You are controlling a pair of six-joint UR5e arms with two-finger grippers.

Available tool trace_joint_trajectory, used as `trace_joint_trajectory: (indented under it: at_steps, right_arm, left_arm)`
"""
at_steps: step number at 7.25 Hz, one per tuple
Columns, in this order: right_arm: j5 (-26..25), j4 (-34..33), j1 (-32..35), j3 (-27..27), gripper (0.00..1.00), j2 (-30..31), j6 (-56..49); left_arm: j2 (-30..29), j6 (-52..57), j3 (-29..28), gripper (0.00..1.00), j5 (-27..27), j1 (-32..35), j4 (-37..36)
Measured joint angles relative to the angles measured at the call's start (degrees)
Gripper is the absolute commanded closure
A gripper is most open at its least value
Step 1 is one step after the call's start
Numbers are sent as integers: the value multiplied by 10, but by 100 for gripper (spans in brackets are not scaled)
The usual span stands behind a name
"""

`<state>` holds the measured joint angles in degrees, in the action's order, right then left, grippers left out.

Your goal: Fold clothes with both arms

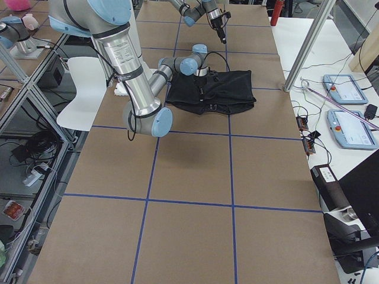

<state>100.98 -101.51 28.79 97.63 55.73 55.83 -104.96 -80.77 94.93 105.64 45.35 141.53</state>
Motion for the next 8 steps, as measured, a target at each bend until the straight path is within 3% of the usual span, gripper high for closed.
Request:
trace_joint_trajectory:
  at_steps: [3,5,8]
  right_arm:
    - [5,0,33,-13,0,-30,-18]
    - [7,30,48,-82,39,-85,-23]
    - [36,105,51,-147,40,-106,-13]
  left_arm:
    - [0,0,-2,1,0,-1,0]
    - [0,0,-5,1,0,-2,0]
    - [0,0,-8,1,0,-3,1]
